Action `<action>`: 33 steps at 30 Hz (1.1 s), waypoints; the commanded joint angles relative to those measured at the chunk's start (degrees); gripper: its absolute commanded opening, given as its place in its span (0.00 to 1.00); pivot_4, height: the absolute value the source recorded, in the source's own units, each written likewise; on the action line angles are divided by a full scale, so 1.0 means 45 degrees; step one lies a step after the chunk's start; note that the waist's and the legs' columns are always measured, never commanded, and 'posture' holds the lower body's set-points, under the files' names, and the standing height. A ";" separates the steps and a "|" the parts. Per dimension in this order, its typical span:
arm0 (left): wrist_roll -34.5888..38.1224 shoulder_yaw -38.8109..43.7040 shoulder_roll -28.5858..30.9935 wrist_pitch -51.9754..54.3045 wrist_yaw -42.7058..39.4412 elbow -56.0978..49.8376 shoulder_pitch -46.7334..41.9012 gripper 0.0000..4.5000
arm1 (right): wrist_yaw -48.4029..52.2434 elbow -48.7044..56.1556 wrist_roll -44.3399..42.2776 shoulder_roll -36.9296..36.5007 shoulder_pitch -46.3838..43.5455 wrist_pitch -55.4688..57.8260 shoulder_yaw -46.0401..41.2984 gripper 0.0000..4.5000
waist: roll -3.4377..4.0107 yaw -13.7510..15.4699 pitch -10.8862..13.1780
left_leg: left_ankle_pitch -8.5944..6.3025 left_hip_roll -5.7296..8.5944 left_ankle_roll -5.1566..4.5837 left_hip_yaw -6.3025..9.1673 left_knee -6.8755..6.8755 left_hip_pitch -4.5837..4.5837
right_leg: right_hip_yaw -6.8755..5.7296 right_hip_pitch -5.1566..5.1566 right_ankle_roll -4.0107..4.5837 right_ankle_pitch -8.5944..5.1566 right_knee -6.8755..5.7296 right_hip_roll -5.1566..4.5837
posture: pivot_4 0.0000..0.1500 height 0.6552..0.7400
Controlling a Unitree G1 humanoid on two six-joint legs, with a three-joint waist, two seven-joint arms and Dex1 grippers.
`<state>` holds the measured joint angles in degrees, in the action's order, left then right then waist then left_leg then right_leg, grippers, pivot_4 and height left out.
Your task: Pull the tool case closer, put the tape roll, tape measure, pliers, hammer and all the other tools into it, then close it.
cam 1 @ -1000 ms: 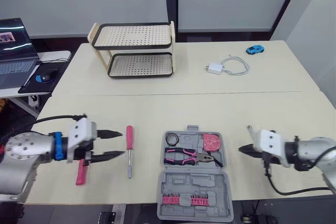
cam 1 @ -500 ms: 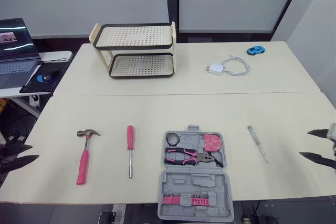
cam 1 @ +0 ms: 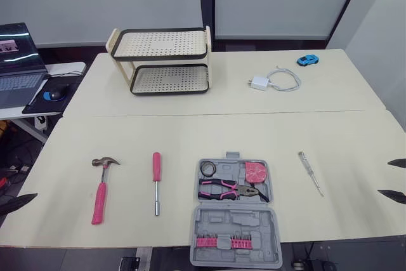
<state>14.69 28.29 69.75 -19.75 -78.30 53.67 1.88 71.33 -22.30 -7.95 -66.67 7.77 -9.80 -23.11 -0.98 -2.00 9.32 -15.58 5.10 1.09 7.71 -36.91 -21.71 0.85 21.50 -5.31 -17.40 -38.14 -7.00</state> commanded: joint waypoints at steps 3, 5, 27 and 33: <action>0.0726 -0.0180 -0.0710 0.0903 -0.0583 -0.2992 0.0984 0.57 | -0.0242 0.3927 -0.1159 0.0842 0.0817 0.1814 0.0127 0.87 | 0.0003 0.0017 -0.0003 | 0.0000 -0.0006 0.0000 0.0004 0.0000 -0.0002 | 0.0000 -0.0008 0.0000 0.0000 0.0000 -0.0001 | 1.00 1.00; 0.1106 -0.0388 -0.1279 0.1716 -0.0559 -0.5159 0.1613 0.44 | -0.0461 0.5432 -0.1556 0.1312 0.0876 0.2585 0.0474 0.73 | 0.0004 0.0023 -0.0003 | 0.0000 -0.0007 0.0000 0.0002 -0.0005 -0.0008 | 0.0002 -0.0009 0.0000 0.0000 -0.0001 -0.0003 | 1.00 1.00; -0.1338 -0.8476 -0.4941 0.8457 0.3658 -1.5756 0.0672 0.00 | -0.2703 0.9767 0.1746 0.3145 -0.0229 0.5501 0.6778 0.01 | -0.0012 0.0111 -0.0011 | 0.0002 -0.0002 0.0003 0.0014 -0.0019 -0.0011 | -0.0003 -0.0023 0.0001 0.0002 0.0006 -0.0002 | 1.00 1.00; -0.2335 -0.9715 -0.5855 0.8343 0.4434 -1.5033 -0.0096 0.00 | -0.3202 0.9897 0.2356 0.3680 -0.0437 0.6226 0.7796 0.01 | -0.0010 0.0154 -0.0012 | 0.0002 0.0018 0.0002 0.0019 -0.0025 -0.0015 | -0.0002 -0.0026 0.0001 0.0002 0.0013 -0.0013 | 1.00 1.00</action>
<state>5.05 -14.16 43.81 18.16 -59.18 -13.60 1.72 57.53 20.77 1.84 -50.07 6.47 17.72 12.07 -1.03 -1.30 9.26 -15.57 5.18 1.10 7.80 -37.03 -21.77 0.85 21.38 -5.31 -17.39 -38.08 -7.06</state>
